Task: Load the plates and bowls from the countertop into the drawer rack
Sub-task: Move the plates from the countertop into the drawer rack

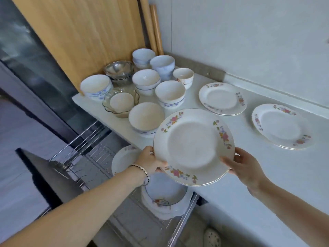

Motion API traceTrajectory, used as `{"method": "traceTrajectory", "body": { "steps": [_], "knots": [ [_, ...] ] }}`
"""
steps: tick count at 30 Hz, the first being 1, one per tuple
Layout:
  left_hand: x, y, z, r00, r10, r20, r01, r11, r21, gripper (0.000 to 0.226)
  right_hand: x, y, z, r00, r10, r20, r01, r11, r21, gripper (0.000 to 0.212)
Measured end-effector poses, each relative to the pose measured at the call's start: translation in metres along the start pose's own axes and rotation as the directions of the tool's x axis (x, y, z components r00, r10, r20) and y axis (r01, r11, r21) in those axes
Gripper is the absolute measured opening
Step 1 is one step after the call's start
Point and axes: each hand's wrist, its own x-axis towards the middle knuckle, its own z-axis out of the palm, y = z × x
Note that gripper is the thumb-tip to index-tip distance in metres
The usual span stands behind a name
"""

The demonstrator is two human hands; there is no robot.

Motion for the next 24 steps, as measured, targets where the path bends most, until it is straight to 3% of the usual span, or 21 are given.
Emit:
{"method": "traceTrajectory", "body": {
  "steps": [4,12,15,24],
  "knots": [
    [-0.039,-0.034,-0.088,0.999,-0.018,0.050,0.015,0.998,0.063,0.036,-0.071,0.023,0.083,0.997,0.079,-0.011,-0.078,0.994,0.072,0.036],
    [-0.050,-0.082,-0.196,0.966,-0.255,0.035,0.238,0.937,0.254,0.031,-0.127,0.075,0.202,0.918,0.396,0.007,-0.389,0.900,0.198,0.021],
    [-0.032,-0.092,-0.214,0.950,-0.312,0.023,0.295,0.918,0.266,0.028,-0.121,0.093,0.233,0.887,0.461,0.006,-0.446,0.855,0.265,0.019],
    [0.062,-0.106,-0.268,0.909,-0.400,-0.117,0.414,0.832,0.370,0.035,-0.040,0.126,0.326,0.819,0.573,0.029,-0.551,0.772,0.317,0.040]
  ]
}}
